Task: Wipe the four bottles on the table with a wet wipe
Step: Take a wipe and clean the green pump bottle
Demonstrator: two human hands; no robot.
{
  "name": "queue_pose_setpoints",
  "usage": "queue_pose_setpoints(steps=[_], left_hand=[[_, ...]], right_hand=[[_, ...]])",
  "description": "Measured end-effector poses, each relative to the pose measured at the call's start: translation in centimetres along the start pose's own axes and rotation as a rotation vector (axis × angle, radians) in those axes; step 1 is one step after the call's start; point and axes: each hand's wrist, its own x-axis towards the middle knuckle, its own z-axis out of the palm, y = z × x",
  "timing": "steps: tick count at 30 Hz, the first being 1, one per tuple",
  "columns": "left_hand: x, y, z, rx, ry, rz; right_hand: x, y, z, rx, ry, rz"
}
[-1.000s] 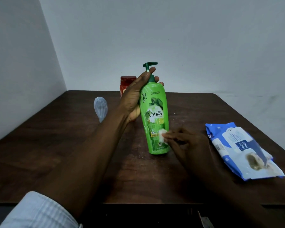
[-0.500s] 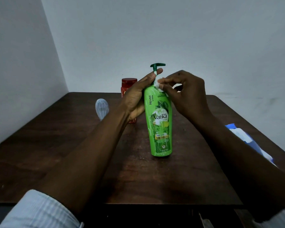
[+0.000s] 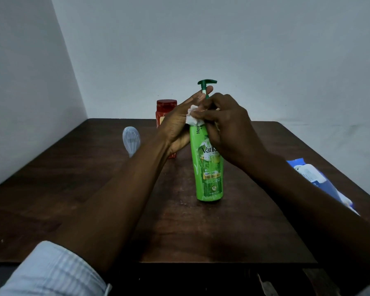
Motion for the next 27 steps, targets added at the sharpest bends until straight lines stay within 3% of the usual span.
queue_pose_setpoints(steps=[6,15,27], left_hand=[[0.1,0.2,0.4,-0.029,-0.023,-0.039],[0.0,0.2,-0.1,-0.011,0.059,-0.037],[-0.3,0.6,-0.1,-0.01,0.04,-0.017]], right_hand=[[-0.4,0.9,0.0,-0.053,-0.017,-0.062],[-7.3,0.4,0.6,-0.034,-0.223,-0.067],[-13.1,-1.8,-0.6,-0.041,-0.488,-0.147]])
